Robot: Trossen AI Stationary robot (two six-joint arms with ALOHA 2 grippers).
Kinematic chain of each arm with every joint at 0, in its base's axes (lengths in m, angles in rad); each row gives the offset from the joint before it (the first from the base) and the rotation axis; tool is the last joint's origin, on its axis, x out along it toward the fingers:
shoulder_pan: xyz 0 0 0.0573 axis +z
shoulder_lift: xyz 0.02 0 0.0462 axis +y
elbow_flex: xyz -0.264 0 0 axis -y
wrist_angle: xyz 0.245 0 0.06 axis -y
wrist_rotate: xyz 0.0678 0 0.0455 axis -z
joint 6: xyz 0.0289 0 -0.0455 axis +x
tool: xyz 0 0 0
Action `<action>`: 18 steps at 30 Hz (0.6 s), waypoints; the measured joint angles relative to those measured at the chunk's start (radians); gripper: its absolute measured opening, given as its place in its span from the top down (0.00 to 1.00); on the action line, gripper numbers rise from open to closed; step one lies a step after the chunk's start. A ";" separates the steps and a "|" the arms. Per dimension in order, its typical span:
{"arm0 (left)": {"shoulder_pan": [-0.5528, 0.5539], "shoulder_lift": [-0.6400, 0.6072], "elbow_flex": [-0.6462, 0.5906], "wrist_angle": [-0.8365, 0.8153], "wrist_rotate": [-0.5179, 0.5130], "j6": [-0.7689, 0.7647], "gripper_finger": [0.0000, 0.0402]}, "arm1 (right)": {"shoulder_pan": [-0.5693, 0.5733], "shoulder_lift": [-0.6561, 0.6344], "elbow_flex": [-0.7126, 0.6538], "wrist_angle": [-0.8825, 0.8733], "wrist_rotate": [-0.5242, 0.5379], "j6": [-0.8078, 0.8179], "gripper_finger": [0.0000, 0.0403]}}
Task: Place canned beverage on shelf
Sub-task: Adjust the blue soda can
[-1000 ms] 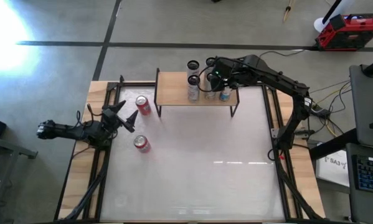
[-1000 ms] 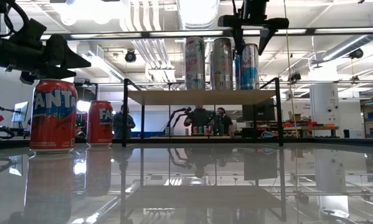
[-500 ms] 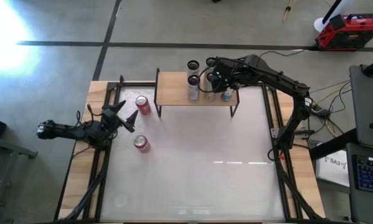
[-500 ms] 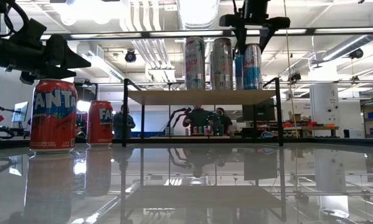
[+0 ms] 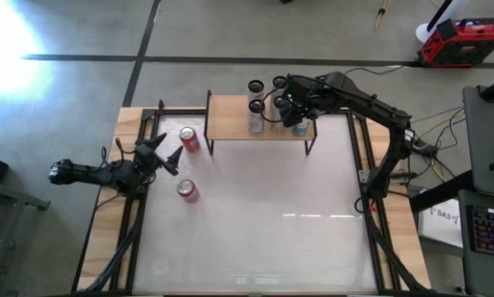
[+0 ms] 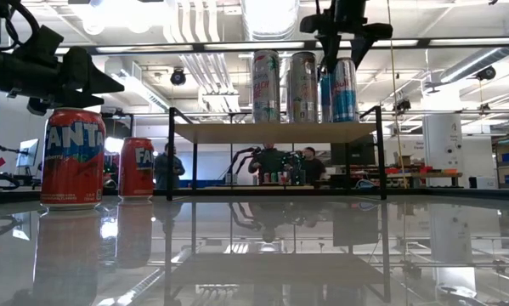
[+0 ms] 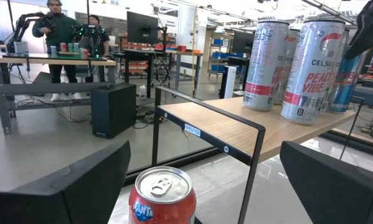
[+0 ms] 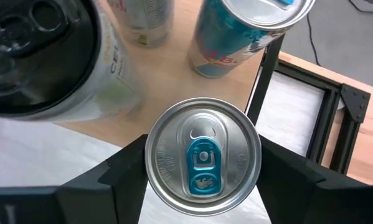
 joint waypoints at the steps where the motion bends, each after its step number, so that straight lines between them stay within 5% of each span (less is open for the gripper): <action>1: 0.000 0.000 0.000 0.000 0.000 0.000 0.01 | 0.000 -0.001 0.000 0.000 -0.003 -0.008 0.41; 18: 0.000 0.000 0.000 0.000 0.000 0.000 0.01 | 0.000 -0.021 0.000 0.048 -0.028 -0.178 0.40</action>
